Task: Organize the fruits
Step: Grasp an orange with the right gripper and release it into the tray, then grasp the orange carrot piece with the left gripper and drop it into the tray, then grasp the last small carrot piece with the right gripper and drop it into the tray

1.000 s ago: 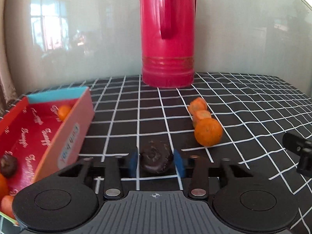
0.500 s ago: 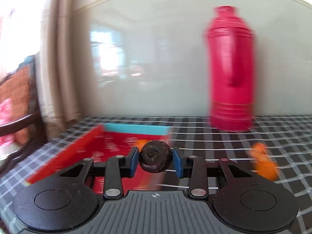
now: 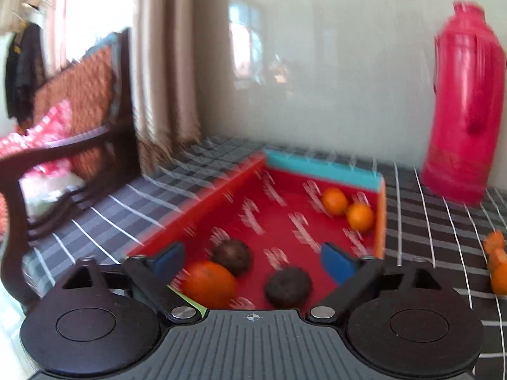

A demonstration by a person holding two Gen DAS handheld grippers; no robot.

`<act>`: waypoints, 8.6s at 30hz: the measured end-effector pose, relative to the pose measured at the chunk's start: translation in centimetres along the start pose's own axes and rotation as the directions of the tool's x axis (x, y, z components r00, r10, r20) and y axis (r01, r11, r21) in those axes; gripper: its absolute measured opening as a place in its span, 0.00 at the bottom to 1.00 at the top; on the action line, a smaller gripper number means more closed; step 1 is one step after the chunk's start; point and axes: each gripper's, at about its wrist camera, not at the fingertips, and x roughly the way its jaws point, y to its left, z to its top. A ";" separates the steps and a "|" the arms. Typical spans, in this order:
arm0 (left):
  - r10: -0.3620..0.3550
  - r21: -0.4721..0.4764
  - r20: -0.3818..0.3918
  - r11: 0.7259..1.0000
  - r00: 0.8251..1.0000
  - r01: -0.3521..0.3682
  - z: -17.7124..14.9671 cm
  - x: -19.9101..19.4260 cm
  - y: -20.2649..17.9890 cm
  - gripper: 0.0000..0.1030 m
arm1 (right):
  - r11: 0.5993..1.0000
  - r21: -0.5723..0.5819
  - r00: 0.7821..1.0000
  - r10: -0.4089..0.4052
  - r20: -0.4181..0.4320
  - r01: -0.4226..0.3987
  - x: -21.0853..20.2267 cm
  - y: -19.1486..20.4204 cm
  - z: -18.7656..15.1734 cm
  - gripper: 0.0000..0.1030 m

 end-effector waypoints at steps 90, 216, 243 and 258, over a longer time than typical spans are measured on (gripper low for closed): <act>-0.386 0.313 0.098 0.887 0.917 0.340 -1.9 -4.2 -12.8 0.99 | 0.932 0.039 0.931 -0.363 0.042 0.361 1.4 -7.2 1.4 0.94; 0.276 -0.207 0.020 0.941 0.961 -0.267 0.3 -0.9 14.5 0.99 | 0.997 -0.055 0.978 0.044 -0.203 -0.057 12.3 7.4 3.4 0.67; 0.259 -0.254 0.008 0.935 0.966 -0.249 0.4 -0.7 15.1 0.99 | 0.968 -0.015 0.963 0.247 -0.111 -0.250 9.2 6.6 4.2 0.00; 0.230 -0.246 -0.020 0.942 0.973 -0.228 0.4 -0.1 14.5 0.99 | 0.966 -0.045 0.958 0.247 -0.144 -0.256 12.6 8.1 5.4 0.40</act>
